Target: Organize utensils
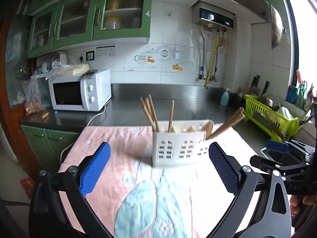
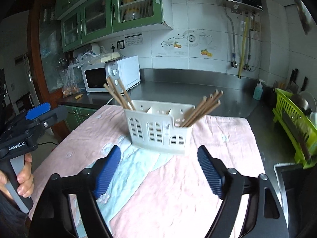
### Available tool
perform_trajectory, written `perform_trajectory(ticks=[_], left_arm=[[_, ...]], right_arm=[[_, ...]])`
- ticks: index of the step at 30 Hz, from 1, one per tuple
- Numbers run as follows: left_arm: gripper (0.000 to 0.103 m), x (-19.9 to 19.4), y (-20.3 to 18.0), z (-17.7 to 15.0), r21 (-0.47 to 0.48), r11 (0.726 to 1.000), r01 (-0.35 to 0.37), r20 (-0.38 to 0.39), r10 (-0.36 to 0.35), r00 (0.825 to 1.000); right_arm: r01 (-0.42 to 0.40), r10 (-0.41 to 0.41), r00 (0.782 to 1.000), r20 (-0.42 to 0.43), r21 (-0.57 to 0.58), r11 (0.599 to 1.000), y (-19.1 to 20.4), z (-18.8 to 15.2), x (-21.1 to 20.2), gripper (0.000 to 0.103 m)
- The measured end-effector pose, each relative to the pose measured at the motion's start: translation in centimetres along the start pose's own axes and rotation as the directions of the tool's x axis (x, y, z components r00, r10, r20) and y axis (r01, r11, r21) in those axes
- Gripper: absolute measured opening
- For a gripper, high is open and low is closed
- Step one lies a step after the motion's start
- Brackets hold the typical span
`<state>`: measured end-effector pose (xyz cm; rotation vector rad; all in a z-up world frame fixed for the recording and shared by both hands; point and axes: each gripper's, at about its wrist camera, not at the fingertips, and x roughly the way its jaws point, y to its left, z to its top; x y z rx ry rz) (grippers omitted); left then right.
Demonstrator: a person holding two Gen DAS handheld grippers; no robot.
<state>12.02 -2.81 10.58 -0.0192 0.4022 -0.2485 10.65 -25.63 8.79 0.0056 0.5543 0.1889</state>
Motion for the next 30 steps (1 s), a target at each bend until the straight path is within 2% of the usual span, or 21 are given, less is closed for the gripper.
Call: perform_trajectory(ticks=[2, 8, 12, 17, 20, 30], left_arm=[[0.098, -1.1, -0.1, -1.1, -0.008, 1.000, -0.002, -0.002, 0.002, 1.000], [0.098, -3.2, -0.1, -3.8, -0.017, 0.999, -0.035, -0.028, 0.034, 0.999], [0.098, -4.3, 0.0, -5.3, -0.018, 0.998, -0.058, -0.049, 0.057, 0.997], [0.098, -5.5, 0.4, -6.7, -0.042, 0.997, -0.067, -0.067, 0.064, 0.996], [0.098, -5.7, 0.5, -7.7, -0.035, 0.996, -0.086, -0.095, 0.082, 0.992], [0.098, -5.9, -0.1, -9.7, 0.015, 0.997, -0.081, -0.140, 0.082, 0.987]], right_arm=[[0.001, -0.001, 1.000, 0.003, 0.006, 1.000, 0.5, -1.4, -0.7, 0.084], [0.061, -0.061, 0.998, -0.003, -0.011, 0.998, 1.8, -4.9, -2.2, 0.089], [0.055, -0.055, 0.998, -0.023, 0.017, 0.998, 1.5, -6.5, -3.1, 0.090], [0.058, -0.056, 0.998, -0.026, 0.047, 0.997, 1.2, -7.9, -4.3, 0.092], [0.063, -0.061, 0.998, -0.028, 0.053, 0.997, 1.1, -8.4, -4.7, 0.093], [0.071, -0.067, 0.996, -0.062, 0.068, 0.995, 0.3, -10.3, -5.1, 0.094]])
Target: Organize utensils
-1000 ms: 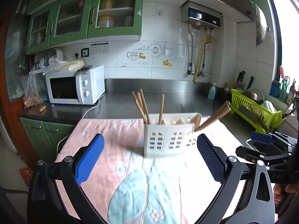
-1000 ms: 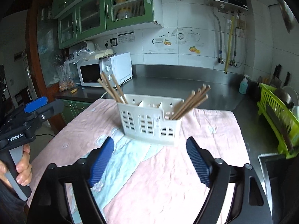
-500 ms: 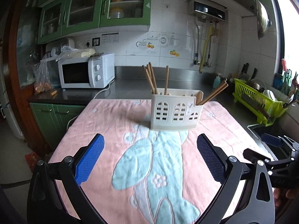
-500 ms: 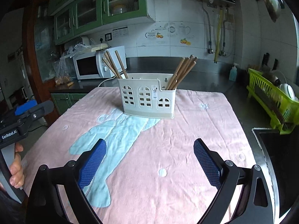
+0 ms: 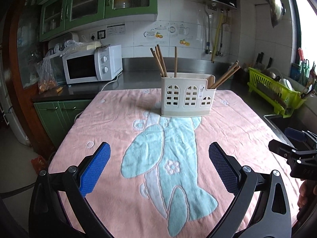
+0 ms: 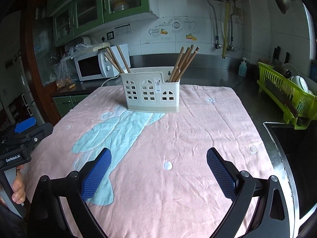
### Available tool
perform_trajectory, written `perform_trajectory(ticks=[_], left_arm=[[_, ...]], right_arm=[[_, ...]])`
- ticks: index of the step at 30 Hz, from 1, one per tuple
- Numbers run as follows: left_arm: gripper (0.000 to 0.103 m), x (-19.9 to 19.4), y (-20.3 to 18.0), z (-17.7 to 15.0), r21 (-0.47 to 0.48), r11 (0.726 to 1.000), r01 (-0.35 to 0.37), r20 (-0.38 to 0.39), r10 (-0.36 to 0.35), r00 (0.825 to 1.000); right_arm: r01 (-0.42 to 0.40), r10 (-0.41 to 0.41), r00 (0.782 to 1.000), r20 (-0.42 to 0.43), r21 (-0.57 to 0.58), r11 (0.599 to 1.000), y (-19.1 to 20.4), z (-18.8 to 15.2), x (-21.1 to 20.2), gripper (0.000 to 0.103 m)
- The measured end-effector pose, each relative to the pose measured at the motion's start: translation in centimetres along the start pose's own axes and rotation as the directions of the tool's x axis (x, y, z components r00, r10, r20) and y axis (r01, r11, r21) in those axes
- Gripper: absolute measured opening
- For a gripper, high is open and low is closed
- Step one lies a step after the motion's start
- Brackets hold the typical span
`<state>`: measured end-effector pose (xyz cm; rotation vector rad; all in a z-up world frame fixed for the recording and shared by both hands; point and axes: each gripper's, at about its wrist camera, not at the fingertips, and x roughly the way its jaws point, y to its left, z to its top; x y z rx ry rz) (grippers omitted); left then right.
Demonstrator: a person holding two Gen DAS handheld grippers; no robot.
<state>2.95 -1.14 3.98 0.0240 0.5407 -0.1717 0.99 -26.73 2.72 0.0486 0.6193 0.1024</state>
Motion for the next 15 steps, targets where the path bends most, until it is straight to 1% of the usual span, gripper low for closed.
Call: perform_trajectory(ticks=[7, 15], left_arm=[[0.098, -0.50, -0.06, -0.18, 0.021, 1.000, 0.003, 0.004, -0.003, 1.000], [0.098, -0.67, -0.35, -0.27, 0.036, 0.999, 0.002, 0.001, -0.002, 1.000]], right_arm=[[0.014, -0.014, 1.000, -0.004, 0.009, 1.000, -0.48, -0.33, -0.32, 0.094], [0.008, -0.008, 1.000, -0.005, -0.003, 1.000, -0.16, -0.34, -0.36, 0.094]])
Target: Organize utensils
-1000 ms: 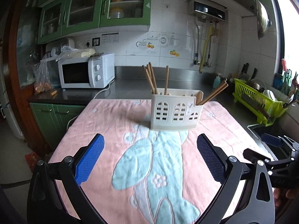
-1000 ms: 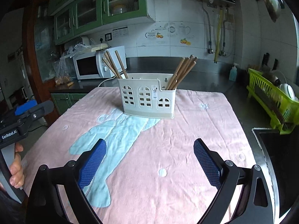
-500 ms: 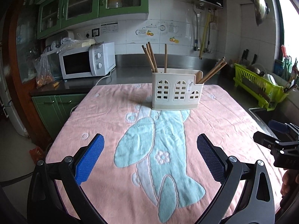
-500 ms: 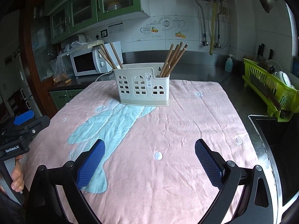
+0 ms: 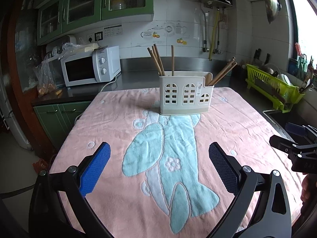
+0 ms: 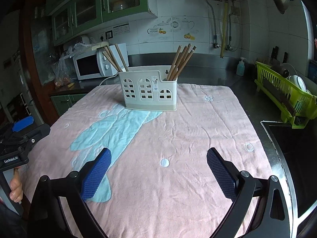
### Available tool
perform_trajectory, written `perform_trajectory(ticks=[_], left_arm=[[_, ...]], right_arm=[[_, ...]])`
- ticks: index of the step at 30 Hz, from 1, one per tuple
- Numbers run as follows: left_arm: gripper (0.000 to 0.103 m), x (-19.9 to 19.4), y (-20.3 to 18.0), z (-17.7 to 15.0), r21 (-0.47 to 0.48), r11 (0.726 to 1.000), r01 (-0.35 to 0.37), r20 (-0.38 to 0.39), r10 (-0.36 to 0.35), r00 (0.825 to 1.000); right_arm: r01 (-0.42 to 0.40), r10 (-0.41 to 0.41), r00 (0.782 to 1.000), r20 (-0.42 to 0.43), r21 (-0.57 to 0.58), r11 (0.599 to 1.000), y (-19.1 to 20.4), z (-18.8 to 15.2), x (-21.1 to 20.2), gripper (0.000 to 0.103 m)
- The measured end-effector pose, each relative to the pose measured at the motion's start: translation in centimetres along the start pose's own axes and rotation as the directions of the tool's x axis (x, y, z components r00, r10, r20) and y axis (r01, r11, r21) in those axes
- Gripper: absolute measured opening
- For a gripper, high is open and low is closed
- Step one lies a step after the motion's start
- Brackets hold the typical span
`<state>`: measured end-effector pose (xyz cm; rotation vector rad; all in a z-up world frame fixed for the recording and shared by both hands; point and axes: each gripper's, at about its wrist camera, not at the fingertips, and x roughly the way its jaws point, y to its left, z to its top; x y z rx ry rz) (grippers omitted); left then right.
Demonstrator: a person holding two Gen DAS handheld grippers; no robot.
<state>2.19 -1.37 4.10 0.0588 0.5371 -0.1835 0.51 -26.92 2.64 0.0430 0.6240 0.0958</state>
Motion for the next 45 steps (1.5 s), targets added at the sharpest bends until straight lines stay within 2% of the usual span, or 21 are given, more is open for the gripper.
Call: perform_trajectory(ticks=[45], left_arm=[[0.098, 0.35, -0.21, -0.83, 0.018, 0.999, -0.030, -0.019, 0.031, 0.999]], right_arm=[[-0.012, 0.011, 1.000, -0.012, -0.015, 1.000, 0.61, -0.22, 0.49, 0.094]])
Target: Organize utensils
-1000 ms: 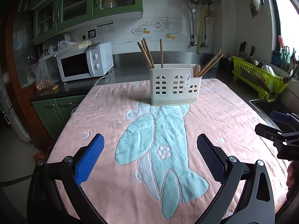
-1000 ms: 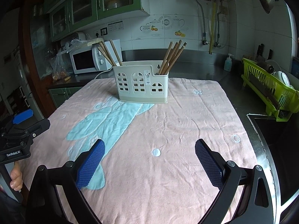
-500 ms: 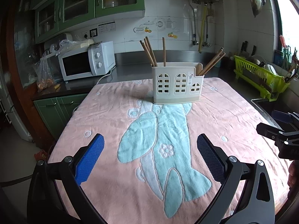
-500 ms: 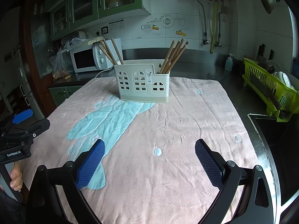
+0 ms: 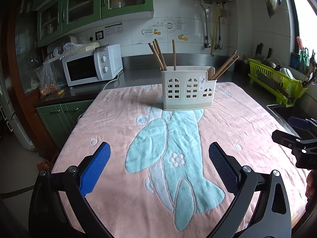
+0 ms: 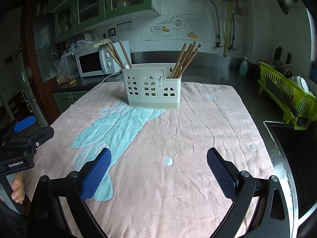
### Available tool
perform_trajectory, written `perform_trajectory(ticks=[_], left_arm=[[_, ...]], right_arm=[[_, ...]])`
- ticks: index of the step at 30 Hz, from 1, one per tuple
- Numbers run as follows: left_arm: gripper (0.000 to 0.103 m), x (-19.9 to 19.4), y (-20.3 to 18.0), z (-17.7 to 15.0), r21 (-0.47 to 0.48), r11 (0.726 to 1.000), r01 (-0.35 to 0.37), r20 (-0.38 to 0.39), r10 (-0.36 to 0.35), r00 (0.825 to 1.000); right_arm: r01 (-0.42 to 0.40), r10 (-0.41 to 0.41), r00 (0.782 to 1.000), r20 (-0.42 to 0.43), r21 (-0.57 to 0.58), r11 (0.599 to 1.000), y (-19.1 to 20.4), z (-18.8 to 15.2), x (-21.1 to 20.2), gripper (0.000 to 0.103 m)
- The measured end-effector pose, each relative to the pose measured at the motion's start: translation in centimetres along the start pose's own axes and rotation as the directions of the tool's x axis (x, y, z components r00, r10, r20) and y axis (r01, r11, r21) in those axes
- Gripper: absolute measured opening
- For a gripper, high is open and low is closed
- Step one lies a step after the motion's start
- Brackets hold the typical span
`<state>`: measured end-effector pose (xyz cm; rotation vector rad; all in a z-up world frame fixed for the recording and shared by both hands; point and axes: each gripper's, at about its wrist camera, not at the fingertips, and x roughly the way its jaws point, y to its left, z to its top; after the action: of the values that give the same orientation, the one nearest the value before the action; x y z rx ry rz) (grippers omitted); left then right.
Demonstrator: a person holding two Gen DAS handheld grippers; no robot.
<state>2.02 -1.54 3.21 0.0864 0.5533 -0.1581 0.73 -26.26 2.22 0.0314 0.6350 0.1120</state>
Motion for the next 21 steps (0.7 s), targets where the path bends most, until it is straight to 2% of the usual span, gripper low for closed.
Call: perform_trajectory(ticks=[21], left_arm=[[0.098, 0.10, -0.12, 0.00, 0.008, 1.000, -0.007, -0.008, 0.007, 1.000]], right_arm=[[-0.004, 0.004, 1.000, -0.008, -0.003, 1.000, 0.36, -0.16, 0.16, 0.094]])
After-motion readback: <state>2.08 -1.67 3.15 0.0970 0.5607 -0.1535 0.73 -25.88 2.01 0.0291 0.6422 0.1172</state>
